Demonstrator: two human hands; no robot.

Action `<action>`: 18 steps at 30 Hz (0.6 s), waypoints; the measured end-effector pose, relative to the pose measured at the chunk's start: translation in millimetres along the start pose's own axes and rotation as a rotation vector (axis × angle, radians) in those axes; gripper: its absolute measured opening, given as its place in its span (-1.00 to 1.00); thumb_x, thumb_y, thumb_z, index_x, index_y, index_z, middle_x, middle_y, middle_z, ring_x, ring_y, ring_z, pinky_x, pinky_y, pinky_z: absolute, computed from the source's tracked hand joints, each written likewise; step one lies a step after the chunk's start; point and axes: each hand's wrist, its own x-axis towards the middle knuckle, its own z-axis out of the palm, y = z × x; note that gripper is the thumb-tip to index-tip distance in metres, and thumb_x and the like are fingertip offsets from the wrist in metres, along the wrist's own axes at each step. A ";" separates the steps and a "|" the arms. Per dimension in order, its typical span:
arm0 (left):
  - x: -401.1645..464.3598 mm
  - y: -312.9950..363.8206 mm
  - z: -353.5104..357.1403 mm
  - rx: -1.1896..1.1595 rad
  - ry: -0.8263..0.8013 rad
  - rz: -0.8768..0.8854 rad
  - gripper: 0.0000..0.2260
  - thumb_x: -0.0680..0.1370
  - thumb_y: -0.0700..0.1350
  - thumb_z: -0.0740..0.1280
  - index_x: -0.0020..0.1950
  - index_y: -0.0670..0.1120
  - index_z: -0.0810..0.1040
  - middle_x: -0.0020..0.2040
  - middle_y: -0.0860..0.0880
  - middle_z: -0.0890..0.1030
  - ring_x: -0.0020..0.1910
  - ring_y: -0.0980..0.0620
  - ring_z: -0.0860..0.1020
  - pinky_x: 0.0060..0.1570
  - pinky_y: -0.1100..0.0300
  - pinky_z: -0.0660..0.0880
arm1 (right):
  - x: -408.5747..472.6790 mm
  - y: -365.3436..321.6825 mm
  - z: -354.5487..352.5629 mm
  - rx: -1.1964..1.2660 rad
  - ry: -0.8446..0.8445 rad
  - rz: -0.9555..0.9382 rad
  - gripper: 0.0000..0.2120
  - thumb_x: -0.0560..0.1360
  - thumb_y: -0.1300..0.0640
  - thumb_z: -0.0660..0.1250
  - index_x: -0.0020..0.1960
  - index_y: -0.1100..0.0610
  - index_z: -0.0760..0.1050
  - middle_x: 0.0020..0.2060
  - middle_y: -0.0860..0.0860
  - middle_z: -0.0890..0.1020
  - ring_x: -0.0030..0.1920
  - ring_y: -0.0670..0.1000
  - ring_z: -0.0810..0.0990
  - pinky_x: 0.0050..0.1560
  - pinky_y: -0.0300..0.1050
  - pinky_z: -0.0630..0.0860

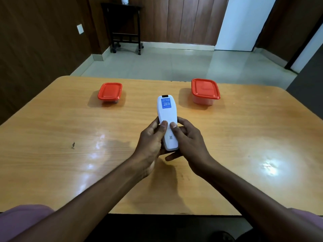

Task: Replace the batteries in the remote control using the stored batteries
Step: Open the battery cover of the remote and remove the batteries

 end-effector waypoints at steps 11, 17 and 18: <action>-4.7 -3.9 -0.9 0.036 0.056 0.082 -0.62 0.66 -0.12 0.26 0.48 0.10 0.44 0.25 0.00 0.66 0.17 -0.08 0.65 -0.03 -0.09 0.64 | -7.1 -1.1 11.0 -0.108 0.041 -0.106 -0.57 0.65 0.04 0.29 -0.01 -0.58 0.49 -0.04 -0.03 0.69 -0.11 0.04 0.75 -0.35 0.11 0.71; -7.1 -0.8 -3.5 0.055 0.037 0.119 -0.55 0.64 -0.23 0.28 0.51 0.07 0.41 0.32 0.05 0.62 0.21 -0.06 0.63 0.14 -0.23 0.58 | -8.5 -1.1 7.4 -0.045 0.021 -0.042 -0.61 0.66 0.11 0.30 0.34 -0.34 0.49 0.11 0.03 0.71 0.01 0.20 0.74 -0.22 0.27 0.71; -6.9 0.3 -4.4 0.058 0.027 0.119 -0.55 0.64 -0.24 0.28 0.50 0.07 0.41 0.32 0.07 0.61 0.23 -0.05 0.63 0.16 -0.24 0.58 | -8.3 -0.5 5.6 -0.034 0.008 -0.031 -0.60 0.66 0.11 0.29 0.39 -0.28 0.47 0.11 0.03 0.71 0.03 0.21 0.73 -0.20 0.27 0.71</action>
